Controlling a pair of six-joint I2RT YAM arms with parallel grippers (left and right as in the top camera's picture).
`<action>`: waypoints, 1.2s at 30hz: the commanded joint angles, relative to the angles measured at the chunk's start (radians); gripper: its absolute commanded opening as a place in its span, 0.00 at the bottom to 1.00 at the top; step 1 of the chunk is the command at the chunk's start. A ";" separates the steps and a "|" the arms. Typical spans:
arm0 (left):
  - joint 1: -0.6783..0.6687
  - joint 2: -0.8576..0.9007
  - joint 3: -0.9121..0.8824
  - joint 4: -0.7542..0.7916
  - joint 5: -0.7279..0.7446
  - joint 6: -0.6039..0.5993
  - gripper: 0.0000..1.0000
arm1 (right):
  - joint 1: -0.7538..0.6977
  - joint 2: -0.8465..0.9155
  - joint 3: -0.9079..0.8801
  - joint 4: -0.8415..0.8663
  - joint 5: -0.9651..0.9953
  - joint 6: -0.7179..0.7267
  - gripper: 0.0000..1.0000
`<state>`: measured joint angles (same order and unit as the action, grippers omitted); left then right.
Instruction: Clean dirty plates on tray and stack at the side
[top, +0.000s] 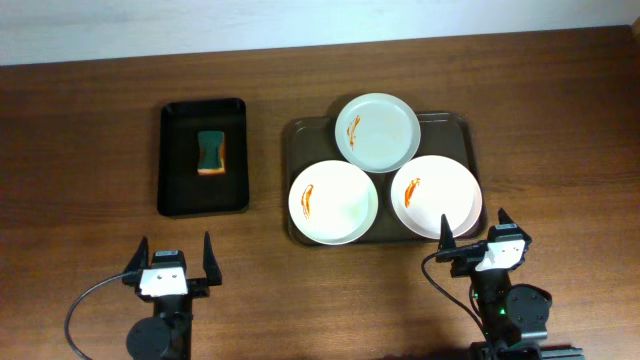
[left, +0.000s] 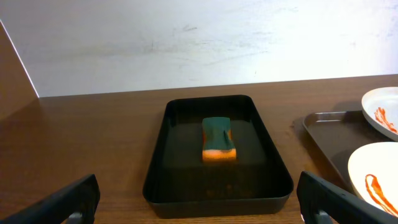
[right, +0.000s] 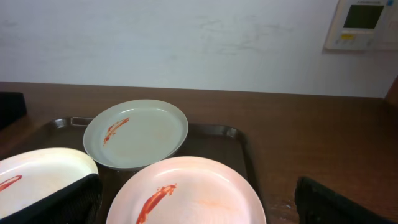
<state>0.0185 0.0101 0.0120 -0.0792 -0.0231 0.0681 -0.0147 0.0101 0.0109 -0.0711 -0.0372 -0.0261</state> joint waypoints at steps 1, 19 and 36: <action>0.004 -0.002 -0.003 -0.005 0.008 0.016 1.00 | -0.005 -0.005 -0.005 -0.005 0.012 0.004 0.98; 0.002 -0.002 -0.003 0.244 0.557 -0.068 1.00 | -0.005 -0.005 -0.005 -0.005 0.012 0.004 0.98; 0.002 1.327 1.357 -0.763 0.412 0.191 1.00 | -0.005 -0.005 -0.005 -0.005 0.012 0.004 0.98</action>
<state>0.0193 1.1233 1.1255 -0.7422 0.3355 0.1730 -0.0147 0.0105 0.0109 -0.0719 -0.0330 -0.0261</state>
